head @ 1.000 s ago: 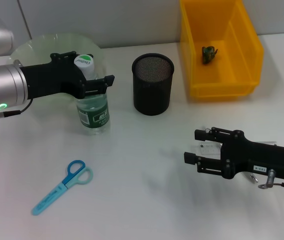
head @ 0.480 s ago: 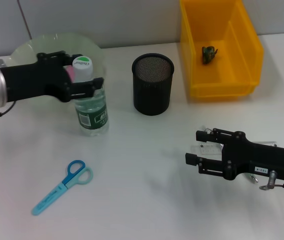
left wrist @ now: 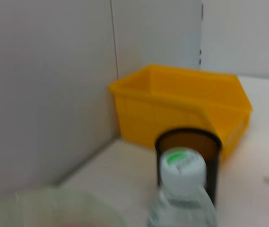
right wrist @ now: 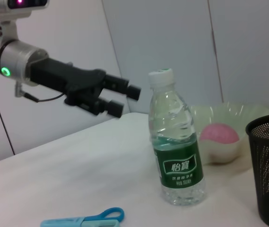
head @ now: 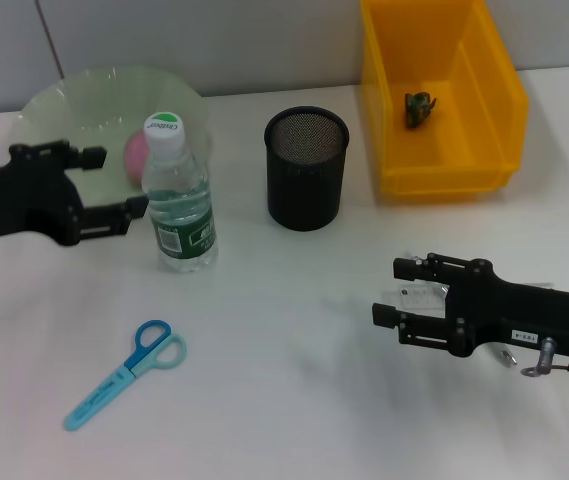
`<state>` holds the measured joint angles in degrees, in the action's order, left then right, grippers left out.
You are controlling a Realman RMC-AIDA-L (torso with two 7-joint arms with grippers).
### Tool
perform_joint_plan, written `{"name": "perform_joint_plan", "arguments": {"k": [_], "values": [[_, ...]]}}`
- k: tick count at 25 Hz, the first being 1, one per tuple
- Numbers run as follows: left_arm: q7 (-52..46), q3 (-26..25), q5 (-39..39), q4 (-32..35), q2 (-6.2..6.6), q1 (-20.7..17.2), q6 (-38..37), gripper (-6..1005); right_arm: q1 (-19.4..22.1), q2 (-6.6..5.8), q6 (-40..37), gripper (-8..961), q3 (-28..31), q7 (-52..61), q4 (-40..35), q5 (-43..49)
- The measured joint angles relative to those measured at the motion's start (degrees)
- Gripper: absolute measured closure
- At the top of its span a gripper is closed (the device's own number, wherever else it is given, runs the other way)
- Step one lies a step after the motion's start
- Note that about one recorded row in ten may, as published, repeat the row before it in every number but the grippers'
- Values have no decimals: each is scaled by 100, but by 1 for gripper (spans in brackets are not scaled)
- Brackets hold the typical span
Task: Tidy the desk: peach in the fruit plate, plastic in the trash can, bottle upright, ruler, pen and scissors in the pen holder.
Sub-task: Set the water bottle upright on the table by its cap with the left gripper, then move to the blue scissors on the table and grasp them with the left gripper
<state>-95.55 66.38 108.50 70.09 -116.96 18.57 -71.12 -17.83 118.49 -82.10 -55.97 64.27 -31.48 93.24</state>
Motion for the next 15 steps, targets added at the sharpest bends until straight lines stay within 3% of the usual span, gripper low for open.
{"name": "perform_joint_plan", "arguments": {"k": [5,10,13,15], "values": [[-803,28,1136,487,-96,-77,-394,215,33,-17,-37,267,161,0,-33,-9],[-1746,689,2000,1094,-153,-285,-490,216,42,-39,-53,267,220,0,-34,-3],[-2881,1236,2646,1676,-146,-415,-533,220,44,-45,-55,267,222,0,-34,0],[-3140,1315,2785,1754,-146,-415,-554,222,43,-51,-56,268,226,0,-36,0]]}}
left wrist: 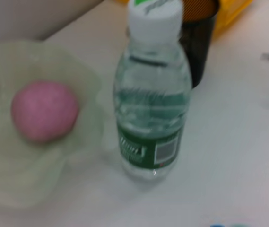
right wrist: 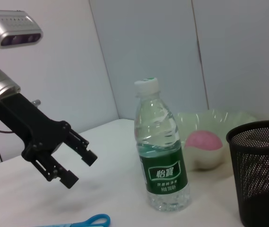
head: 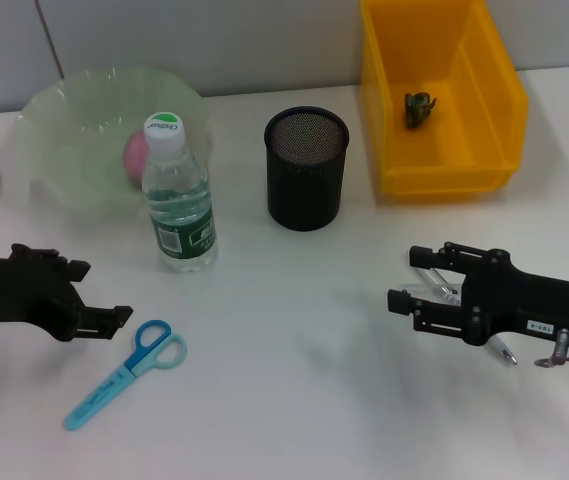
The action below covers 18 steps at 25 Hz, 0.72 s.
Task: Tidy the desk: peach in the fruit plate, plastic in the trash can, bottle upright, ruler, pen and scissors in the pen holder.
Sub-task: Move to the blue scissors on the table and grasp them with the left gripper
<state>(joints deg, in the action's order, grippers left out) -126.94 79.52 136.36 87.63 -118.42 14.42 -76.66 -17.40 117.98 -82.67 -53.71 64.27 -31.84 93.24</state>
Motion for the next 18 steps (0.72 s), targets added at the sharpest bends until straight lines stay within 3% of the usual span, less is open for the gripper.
{"name": "perform_joint_plan", "arguments": {"k": [4,18], "values": [[-768,290,340,138,-2,74,-138,222,0,-12,-4,268,9,0,-6,0],[-1893,1554,1316,313,-22,118,-330,230,65,-26,-4,270,84,-51,-50,-24]]}}
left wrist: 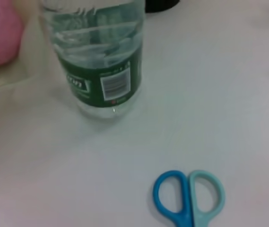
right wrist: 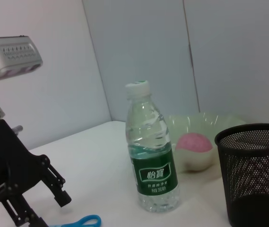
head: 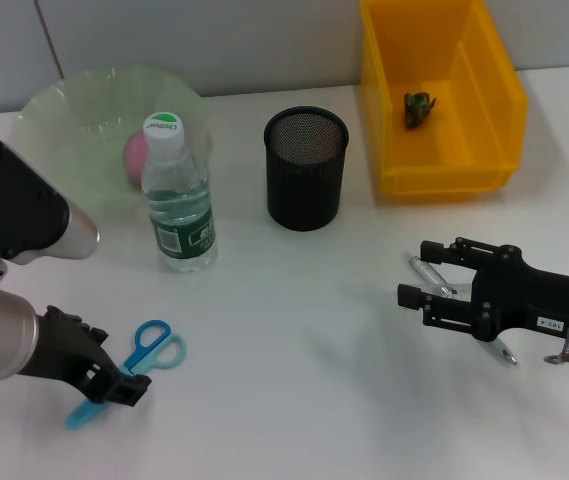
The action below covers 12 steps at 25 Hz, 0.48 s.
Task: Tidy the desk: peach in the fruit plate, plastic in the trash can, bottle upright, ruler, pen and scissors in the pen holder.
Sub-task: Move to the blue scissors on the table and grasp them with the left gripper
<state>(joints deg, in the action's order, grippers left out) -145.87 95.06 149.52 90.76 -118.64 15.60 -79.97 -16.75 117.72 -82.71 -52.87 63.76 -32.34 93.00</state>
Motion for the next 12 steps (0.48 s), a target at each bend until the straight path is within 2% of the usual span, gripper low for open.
{"name": "perform_joint_plan", "arguments": {"k": [12], "values": [[-243,194,143,-182,-1,439,-43,257,-1,22,1,271,-4,-4,0,-4]]}}
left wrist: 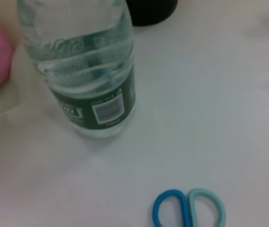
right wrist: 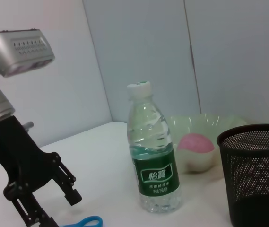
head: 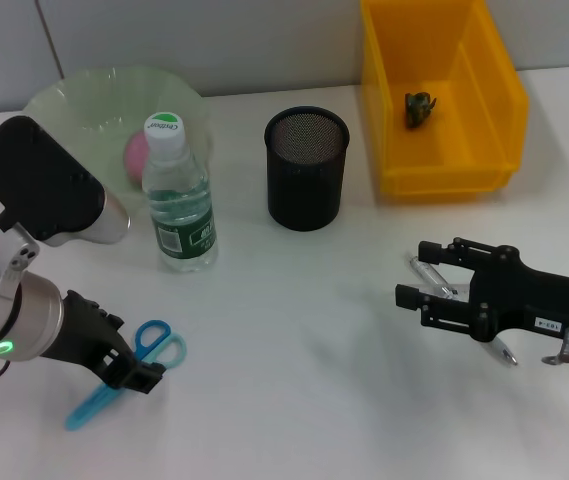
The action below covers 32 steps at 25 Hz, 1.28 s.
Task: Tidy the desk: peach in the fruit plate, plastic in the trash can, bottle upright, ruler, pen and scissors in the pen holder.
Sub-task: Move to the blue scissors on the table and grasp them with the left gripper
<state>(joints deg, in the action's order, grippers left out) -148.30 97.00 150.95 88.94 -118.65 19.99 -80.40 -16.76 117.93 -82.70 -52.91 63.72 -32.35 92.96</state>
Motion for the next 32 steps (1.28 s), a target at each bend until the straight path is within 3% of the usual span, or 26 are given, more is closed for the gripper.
{"name": "perform_joint_plan", "arguments": {"k": [32], "values": [[-475,446,375,-669,-9,715,-330,328,7,1,0,274,0,-6,27,18]]}}
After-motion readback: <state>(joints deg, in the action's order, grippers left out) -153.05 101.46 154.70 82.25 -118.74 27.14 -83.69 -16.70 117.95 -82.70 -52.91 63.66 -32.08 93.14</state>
